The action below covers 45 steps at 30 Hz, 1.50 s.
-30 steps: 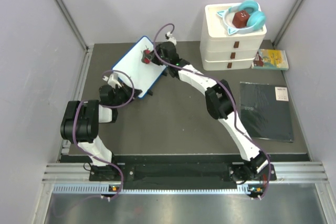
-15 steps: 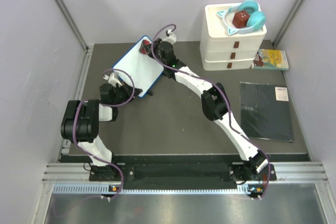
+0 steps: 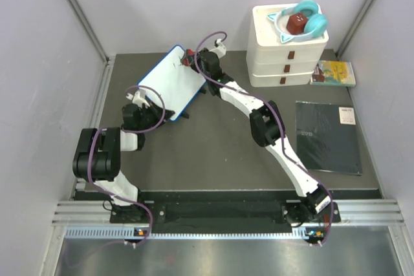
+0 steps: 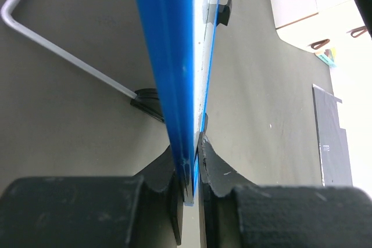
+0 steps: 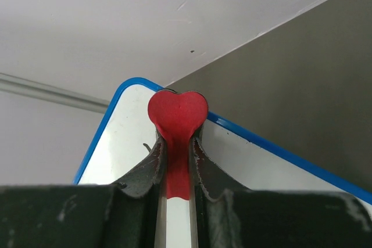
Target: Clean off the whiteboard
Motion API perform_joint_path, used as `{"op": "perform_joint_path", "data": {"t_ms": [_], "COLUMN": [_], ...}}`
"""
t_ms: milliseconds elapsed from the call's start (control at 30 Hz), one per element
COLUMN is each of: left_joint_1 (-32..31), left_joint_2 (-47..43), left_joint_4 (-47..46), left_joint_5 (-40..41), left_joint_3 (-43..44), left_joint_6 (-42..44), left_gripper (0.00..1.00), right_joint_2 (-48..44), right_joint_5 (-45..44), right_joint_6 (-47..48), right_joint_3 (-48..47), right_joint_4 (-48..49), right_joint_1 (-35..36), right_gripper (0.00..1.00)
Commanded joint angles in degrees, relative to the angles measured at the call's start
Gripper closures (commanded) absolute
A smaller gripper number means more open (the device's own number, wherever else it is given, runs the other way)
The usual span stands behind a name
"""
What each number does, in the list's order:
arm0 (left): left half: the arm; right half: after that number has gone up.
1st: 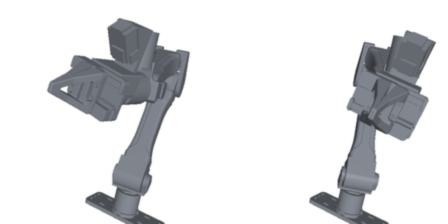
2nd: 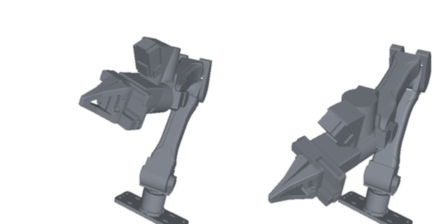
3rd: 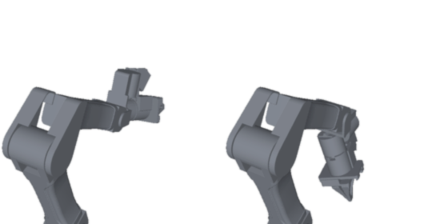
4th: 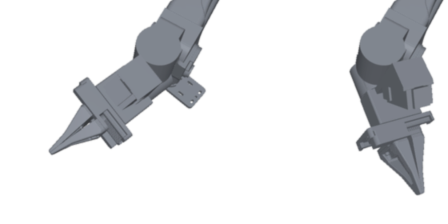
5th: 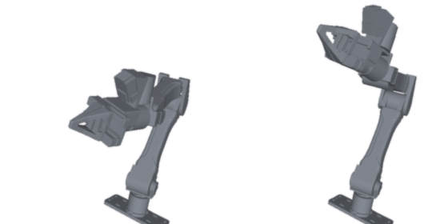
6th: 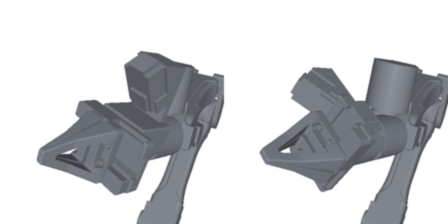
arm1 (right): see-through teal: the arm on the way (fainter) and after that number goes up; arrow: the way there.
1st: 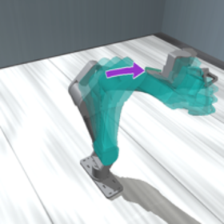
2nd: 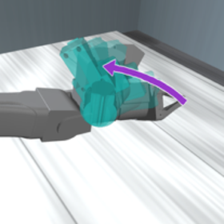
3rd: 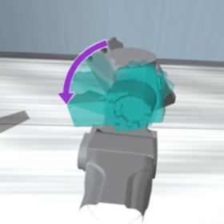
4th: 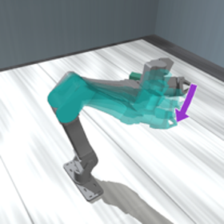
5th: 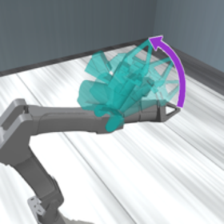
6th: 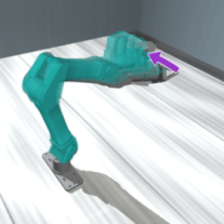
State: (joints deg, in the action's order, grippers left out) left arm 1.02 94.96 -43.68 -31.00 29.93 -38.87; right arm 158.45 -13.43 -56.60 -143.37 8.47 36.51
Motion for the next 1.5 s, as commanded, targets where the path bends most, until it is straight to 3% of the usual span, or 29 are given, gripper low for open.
{"op": "perform_joint_path", "data": {"t_ms": [0, 333, 500, 667, 867, 1467], "left_joint_1": [-0.8, -2.9, -2.9, -2.9, -2.9, -2.9], "left_joint_2": [0.7, 0.1, 0.0, -0.3, -0.3, -0.7], "left_joint_4": [17.1, 18.6, 18.5, 18.6, 18.7, 18.5], "left_joint_5": [-1.0, -0.4, -0.6, -0.8, -1.4, -1.7], "left_joint_3": [-3.8, -3.6, -3.7, -3.7, -3.9, -4.4], "left_joint_6": [3.8, 5.6, 6.2, 6.5, 6.8, 6.9], "left_gripper": [1.0, 1.0, 1.0, 1.0, 1.0, 1.0], "right_joint_2": [0.4, -2.6, -3.1, -1.5, 1.8, 2.5], "right_joint_5": [0.6, 5.0, 3.0, -2.9, -4.5, -2.0], "right_joint_6": [1.1, 9.7, 12.4, 9.6, -0.3, 0.2], "right_joint_3": [-0.9, -0.6, -1.2, -1.6, -2.1, -2.2], "right_joint_4": [2.3, 5.6, 7.8, 7.9, 3.0, 4.4], "right_joint_1": [0.7, 6.1, 8.6, 7.0, 2.8, 0.2], "right_gripper": [1.0, 1.0, 1.0, 1.0, 1.0, 1.0]}}
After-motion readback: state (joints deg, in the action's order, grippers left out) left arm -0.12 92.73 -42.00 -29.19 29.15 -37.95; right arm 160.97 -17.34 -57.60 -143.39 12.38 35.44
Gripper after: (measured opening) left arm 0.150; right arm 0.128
